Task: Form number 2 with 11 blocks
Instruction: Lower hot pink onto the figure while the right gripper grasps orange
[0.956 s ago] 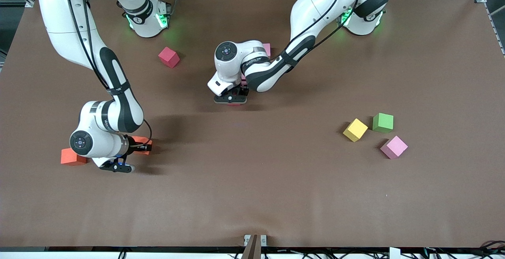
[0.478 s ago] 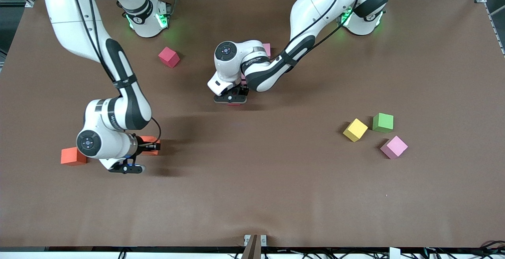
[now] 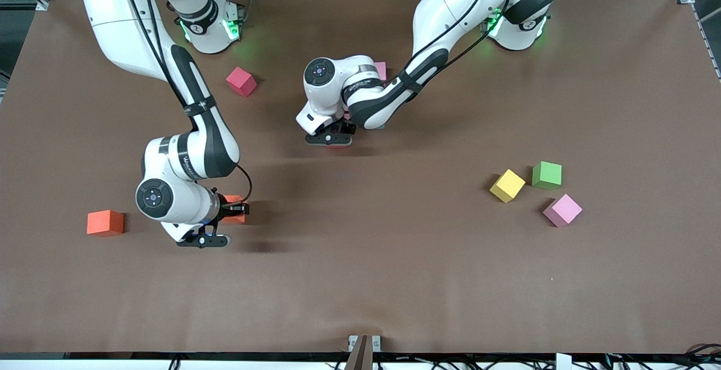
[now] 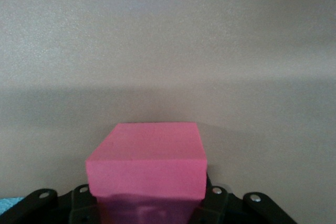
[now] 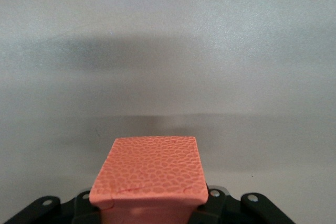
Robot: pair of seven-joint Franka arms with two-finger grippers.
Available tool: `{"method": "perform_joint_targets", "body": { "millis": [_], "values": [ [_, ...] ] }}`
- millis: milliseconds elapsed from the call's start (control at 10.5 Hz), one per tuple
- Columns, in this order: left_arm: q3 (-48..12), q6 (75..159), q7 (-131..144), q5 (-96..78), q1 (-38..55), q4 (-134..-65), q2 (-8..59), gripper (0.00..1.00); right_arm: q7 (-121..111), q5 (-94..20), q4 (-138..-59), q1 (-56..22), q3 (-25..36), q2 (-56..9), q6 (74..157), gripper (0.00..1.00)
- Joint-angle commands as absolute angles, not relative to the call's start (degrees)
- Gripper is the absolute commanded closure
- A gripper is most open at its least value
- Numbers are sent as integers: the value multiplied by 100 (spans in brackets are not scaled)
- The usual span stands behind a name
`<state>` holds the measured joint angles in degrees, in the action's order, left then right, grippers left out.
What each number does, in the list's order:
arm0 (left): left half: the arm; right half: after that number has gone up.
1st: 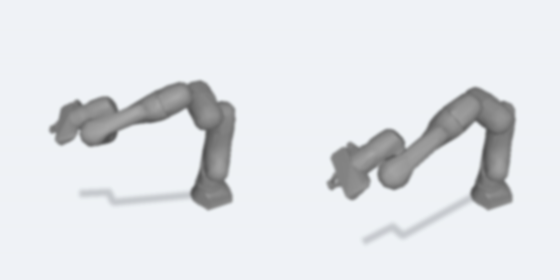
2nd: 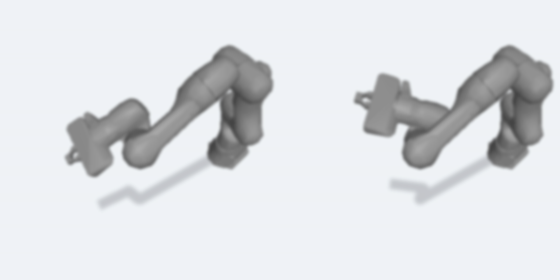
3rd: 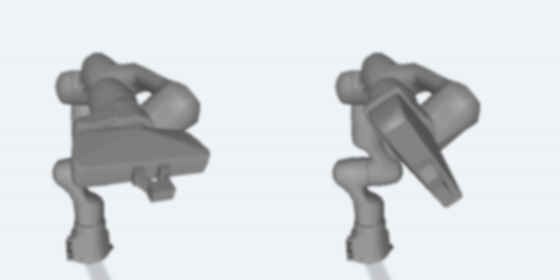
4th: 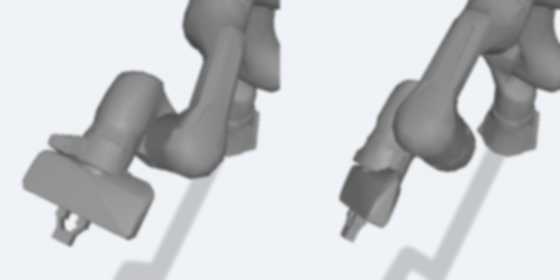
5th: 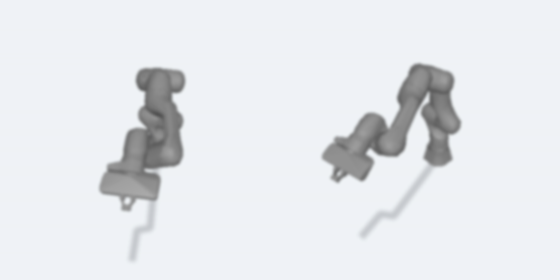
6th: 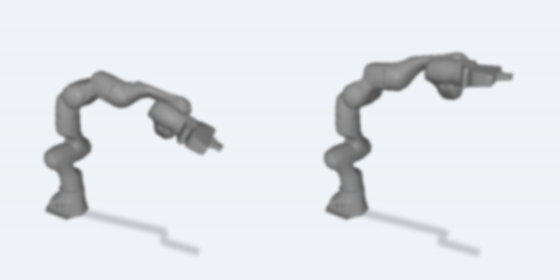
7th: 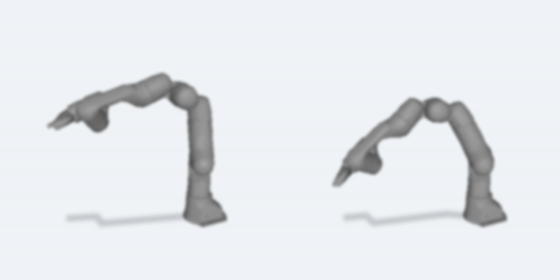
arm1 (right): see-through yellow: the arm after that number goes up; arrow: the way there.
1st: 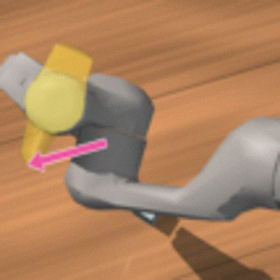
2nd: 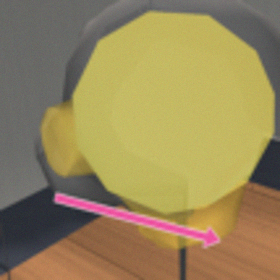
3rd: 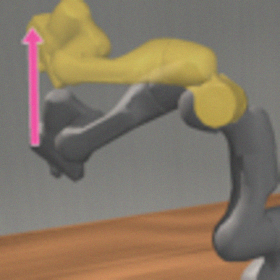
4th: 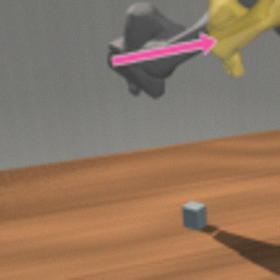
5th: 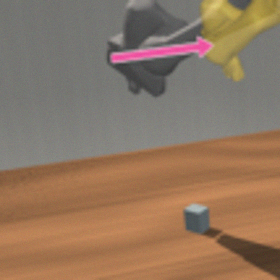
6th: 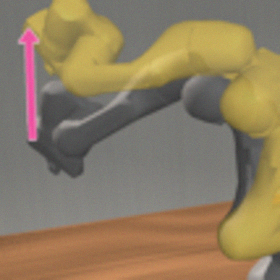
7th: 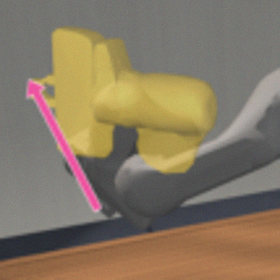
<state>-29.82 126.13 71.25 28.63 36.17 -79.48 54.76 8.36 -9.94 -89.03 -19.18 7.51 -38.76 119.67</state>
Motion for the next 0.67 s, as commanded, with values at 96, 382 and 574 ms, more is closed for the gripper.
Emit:
{"method": "perform_joint_targets", "body": {
  "millis": [96,382,574],
  "values": [
    [-2927,12480,7110,2698,3691,-7954,5467,59,914,-967,-8745,-1890,738,-3841,11865,100],
    [-2927,12480,7102,2655,3691,-7928,5467,59,923,-949,-8754,-1898,738,-3823,11795,100],
    [-2927,12515,7093,2654,3691,-7919,5476,59,949,-967,-8745,-2038,738,-3806,11795,100]
  ]
}}
